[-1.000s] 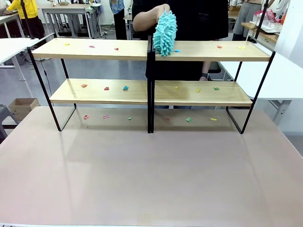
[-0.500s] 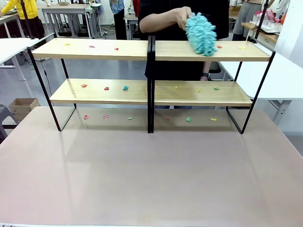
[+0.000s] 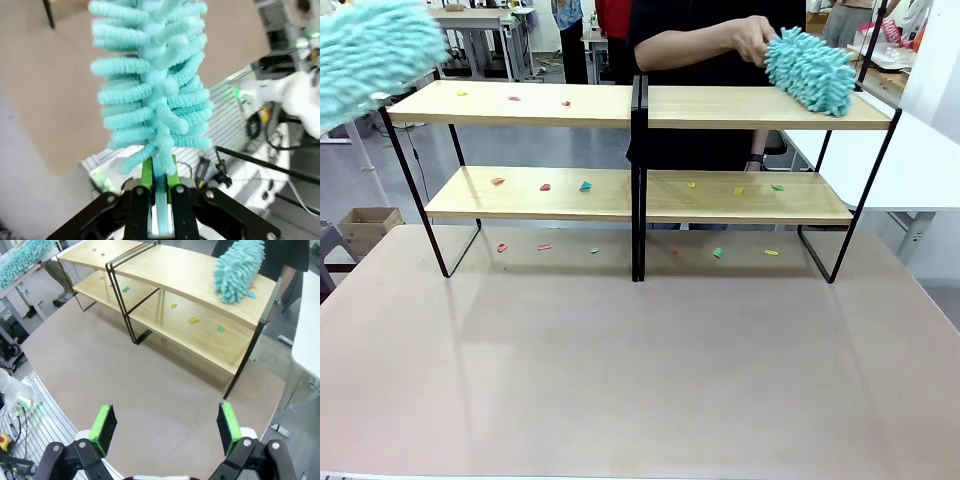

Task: Clean the shelves.
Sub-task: Clean a randomly selected level of the Shelf with the Duster.

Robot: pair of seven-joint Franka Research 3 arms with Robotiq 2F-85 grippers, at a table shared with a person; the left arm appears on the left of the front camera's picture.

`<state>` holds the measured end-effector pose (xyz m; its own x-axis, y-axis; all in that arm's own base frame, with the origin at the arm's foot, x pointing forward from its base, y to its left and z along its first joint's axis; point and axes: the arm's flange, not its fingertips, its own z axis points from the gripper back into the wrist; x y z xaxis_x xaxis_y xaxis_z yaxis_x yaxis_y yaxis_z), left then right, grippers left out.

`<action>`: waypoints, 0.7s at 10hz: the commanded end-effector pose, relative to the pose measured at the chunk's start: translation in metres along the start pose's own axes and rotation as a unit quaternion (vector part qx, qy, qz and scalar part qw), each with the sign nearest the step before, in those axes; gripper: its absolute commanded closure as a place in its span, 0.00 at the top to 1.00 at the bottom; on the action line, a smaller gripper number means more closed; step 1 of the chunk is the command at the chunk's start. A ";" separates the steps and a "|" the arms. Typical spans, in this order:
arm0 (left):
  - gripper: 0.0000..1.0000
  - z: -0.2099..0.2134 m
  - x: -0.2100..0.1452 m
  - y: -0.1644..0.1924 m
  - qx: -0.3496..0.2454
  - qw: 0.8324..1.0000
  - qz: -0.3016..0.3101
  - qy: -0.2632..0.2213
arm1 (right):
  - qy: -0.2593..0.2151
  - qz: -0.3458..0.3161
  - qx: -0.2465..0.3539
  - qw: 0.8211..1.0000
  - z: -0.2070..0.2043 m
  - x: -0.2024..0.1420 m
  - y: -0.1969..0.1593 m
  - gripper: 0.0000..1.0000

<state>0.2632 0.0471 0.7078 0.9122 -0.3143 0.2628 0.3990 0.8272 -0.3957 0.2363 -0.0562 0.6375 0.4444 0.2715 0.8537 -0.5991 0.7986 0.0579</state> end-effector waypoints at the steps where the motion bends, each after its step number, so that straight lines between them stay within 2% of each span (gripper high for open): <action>1: 0.12 -0.009 0.053 -0.019 0.016 1.000 0.007 0.009 | -0.003 0.006 0.002 1.000 -0.001 -0.001 -0.002 1.00; 4: 0.12 -0.053 0.153 -0.079 0.050 0.999 0.006 -0.016 | -0.003 0.006 0.002 1.000 -0.001 -0.001 -0.002 1.00; 7: 0.12 -0.099 0.210 -0.115 0.075 0.997 0.014 -0.004 | -0.003 0.006 0.002 1.000 -0.001 -0.001 -0.002 1.00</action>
<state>0.4122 -0.1569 0.7129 0.9093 -0.3133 0.2740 0.3903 0.8705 -0.2999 0.2363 -0.0562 0.6375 0.4444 0.2716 0.8537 -0.5991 0.7986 0.0579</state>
